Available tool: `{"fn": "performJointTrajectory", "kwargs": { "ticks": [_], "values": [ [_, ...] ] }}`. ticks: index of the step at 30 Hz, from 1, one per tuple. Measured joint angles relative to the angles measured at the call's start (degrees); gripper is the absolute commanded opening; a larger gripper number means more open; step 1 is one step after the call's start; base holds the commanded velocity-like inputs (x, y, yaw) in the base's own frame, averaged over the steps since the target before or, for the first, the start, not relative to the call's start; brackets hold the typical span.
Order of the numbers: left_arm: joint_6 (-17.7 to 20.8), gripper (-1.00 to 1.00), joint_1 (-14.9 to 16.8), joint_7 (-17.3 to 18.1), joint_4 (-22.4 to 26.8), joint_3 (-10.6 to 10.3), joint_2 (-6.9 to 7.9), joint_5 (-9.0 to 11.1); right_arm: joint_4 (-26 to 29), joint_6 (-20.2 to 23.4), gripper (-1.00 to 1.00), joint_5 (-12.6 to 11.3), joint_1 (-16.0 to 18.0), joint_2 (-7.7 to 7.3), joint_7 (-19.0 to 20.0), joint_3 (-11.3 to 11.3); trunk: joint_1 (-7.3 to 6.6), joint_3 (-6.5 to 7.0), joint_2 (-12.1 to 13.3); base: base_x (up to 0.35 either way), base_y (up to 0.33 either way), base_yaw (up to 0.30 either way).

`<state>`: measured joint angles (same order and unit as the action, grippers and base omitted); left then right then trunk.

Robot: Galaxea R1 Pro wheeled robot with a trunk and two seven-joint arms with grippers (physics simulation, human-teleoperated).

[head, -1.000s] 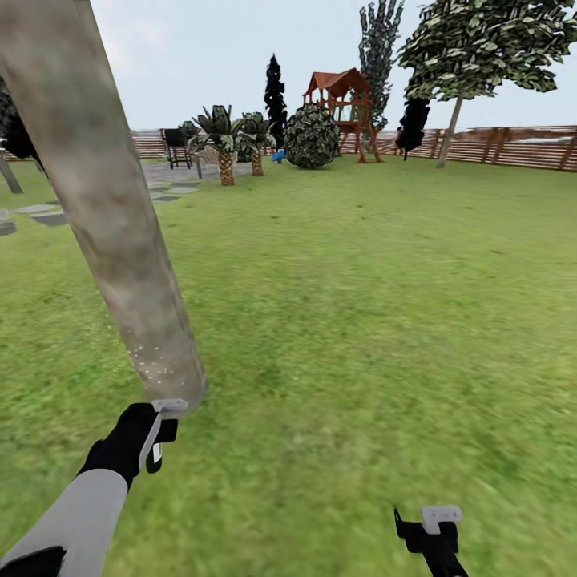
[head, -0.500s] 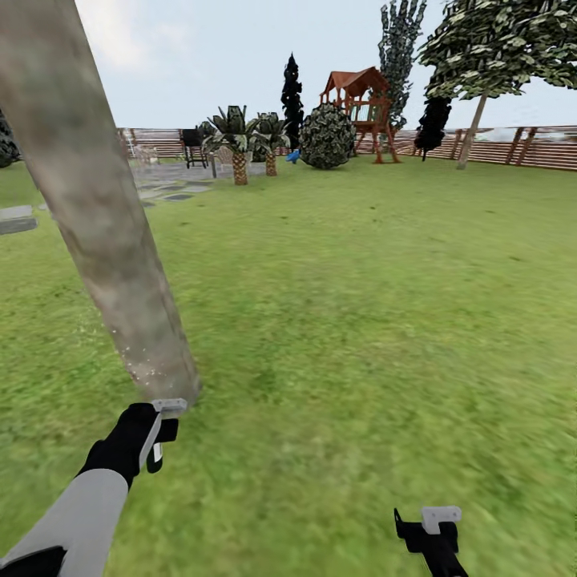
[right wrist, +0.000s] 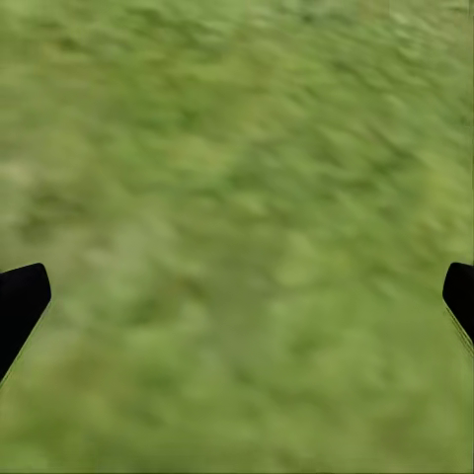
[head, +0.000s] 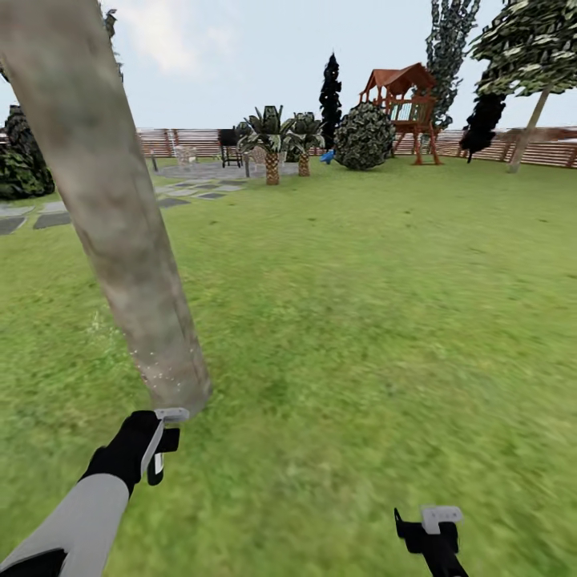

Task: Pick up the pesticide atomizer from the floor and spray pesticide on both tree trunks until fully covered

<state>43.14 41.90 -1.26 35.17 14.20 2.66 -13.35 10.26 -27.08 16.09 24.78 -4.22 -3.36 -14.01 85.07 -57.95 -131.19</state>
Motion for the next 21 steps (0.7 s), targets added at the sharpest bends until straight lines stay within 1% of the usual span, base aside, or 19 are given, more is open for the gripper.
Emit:
{"fn": "performJointTrajectory", "kwargs": {
  "ticks": [2, 5, 13, 15, 18, 19, 20, 21],
  "values": [
    [0.0, -1.00, 0.0, 0.0, -0.1, 0.1, -0.39, 0.1, 0.0, 0.0, 1.00, 0.0, 0.0, 0.00, 0.0, 0.0, 0.00, 0.00, 0.0, 0.217, -0.205, 0.277],
    [0.0, -1.00, 0.0, 0.0, -0.1, 0.1, -0.58, 0.0, 0.0, 0.0, 1.00, 0.0, 0.0, 0.00, 0.0, 0.0, 0.00, 0.00, 0.0, 0.216, -0.205, 0.277],
    [0.0, -1.00, 0.0, 0.0, -0.1, 0.2, -0.71, 0.0, 0.0, -0.1, 1.00, 0.0, 0.0, -0.03, 0.0, 0.0, 0.00, 0.00, 0.0, 0.217, -0.202, 0.278],
    [0.0, -1.00, 0.0, 0.2, -0.1, 0.2, -0.76, 0.0, 0.0, -0.1, 1.00, 0.0, 0.0, -0.07, 0.0, 0.0, 0.00, 0.00, 0.0, 0.177, -0.125, 0.278],
    [0.1, -1.00, 0.0, 0.3, 0.3, 0.0, -0.93, 0.1, 0.0, -0.1, 1.00, 0.0, 0.0, -0.10, 0.0, 0.0, 0.02, 0.00, 0.0, 0.030, -0.020, 0.278],
    [0.1, -1.00, 0.0, 0.4, 0.4, 0.0, -1.20, 0.2, 0.0, -0.1, 1.00, 0.0, 0.0, -0.13, 0.0, 0.0, 0.02, 0.00, 0.0, 0.008, -0.006, 0.278],
    [0.1, -1.00, 0.1, 0.4, 0.5, -0.1, -1.90, 0.7, 0.0, -0.1, 1.00, 0.0, 0.0, -0.15, 0.0, 0.0, 0.02, 0.00, 0.0, 0.003, -0.002, 0.278],
    [0.0, -1.00, 0.4, 0.4, 0.6, -0.3, -3.01, 0.9, 0.0, -0.1, 1.00, 0.0, 0.0, -0.17, 0.0, 0.0, 0.02, 0.00, 0.0, 0.001, -0.001, 0.278]
  ]
}}
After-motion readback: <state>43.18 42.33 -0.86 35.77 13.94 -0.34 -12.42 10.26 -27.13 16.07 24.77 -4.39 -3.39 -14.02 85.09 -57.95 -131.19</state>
